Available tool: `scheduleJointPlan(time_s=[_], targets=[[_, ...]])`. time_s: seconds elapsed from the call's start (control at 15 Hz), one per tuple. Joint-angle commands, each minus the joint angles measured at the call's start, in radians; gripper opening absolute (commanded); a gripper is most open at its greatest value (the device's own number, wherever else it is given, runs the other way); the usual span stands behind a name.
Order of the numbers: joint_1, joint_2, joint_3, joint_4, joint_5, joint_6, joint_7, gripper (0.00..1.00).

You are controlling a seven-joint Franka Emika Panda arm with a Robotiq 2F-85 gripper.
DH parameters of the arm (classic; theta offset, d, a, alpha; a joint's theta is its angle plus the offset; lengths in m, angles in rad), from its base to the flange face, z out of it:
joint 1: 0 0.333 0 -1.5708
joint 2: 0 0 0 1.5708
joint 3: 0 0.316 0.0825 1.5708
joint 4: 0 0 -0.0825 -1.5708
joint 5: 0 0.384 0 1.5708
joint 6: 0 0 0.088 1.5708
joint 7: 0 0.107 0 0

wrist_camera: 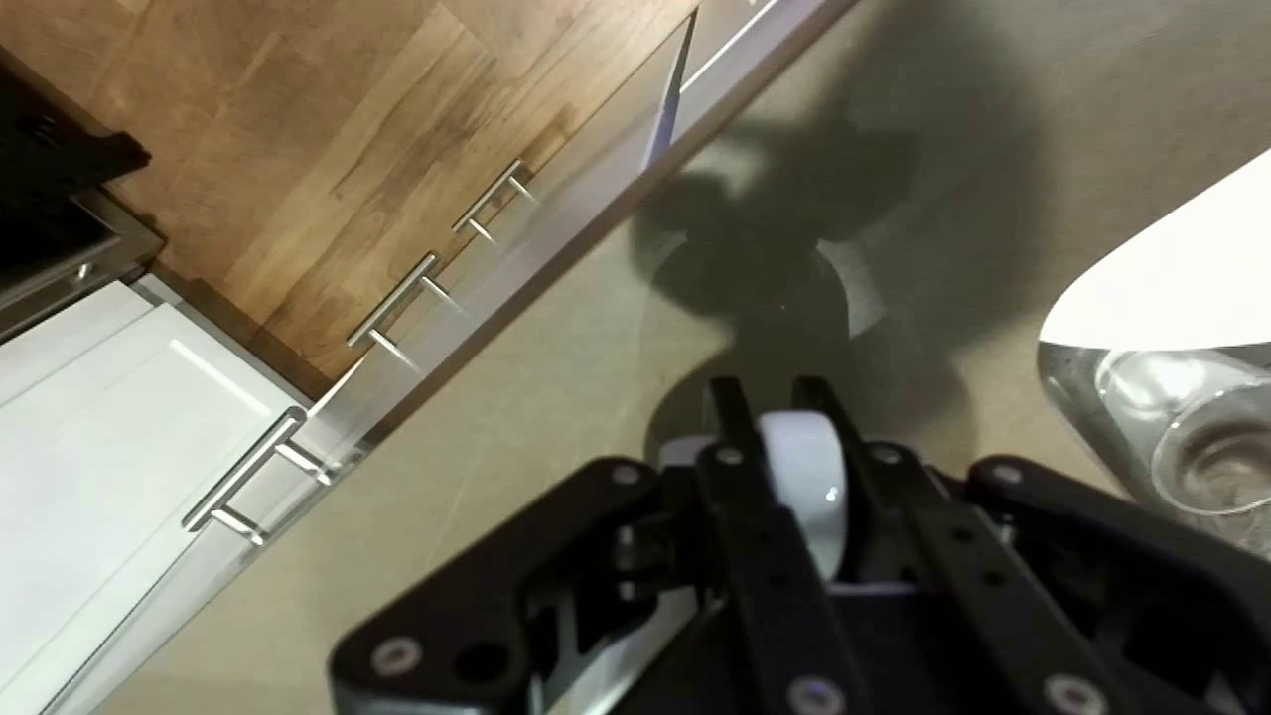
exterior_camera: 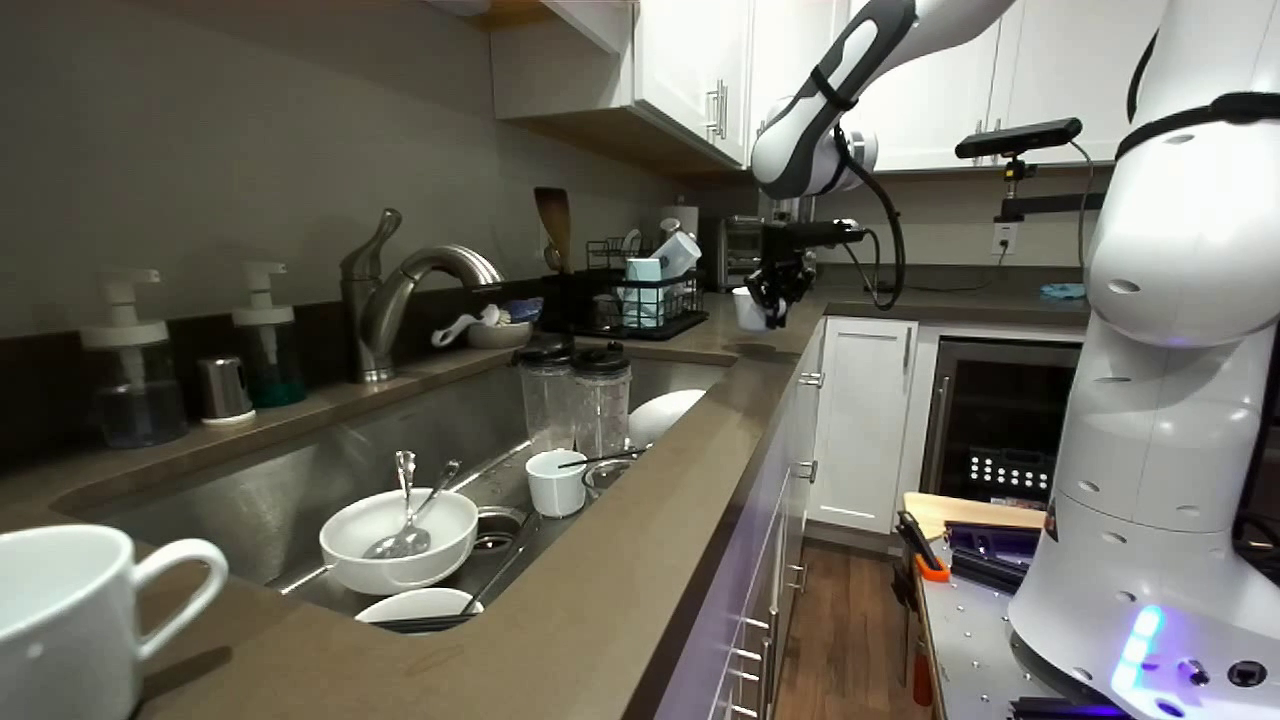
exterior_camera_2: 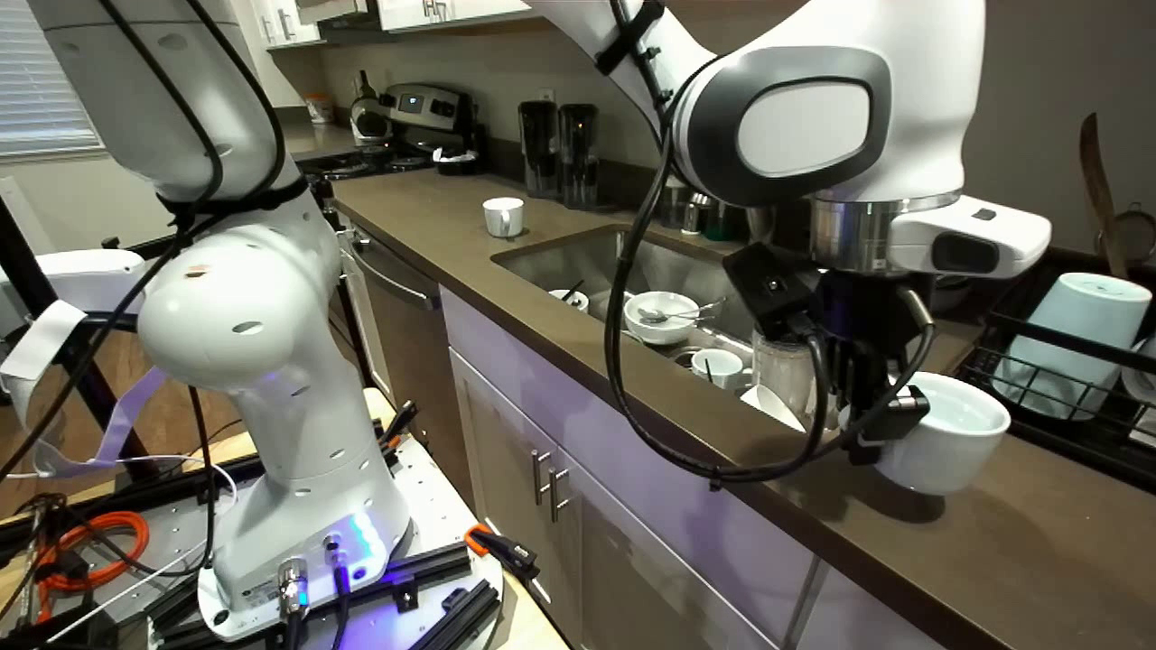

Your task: Pour the water in the white cup on the right into the sink then place it on the left

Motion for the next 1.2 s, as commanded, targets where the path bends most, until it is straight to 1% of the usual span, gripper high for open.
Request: scheduleJointPlan(time_s=[0.0,0.33,0.53,0.93,1.13], targets=[[0.003,-0.104,0.031,-0.07,-0.057,-0.013,0.029,0.06],[0.007,-0.158,0.077,-0.117,-0.076,-0.035,0.008,0.06],[0.015,-0.172,0.102,-0.124,-0.088,-0.057,-0.001,0.06],[0.053,-0.178,0.152,-0.121,-0.111,-0.105,0.001,0.06],[0.072,-0.172,0.178,-0.121,-0.144,-0.1,0.01,0.06]])
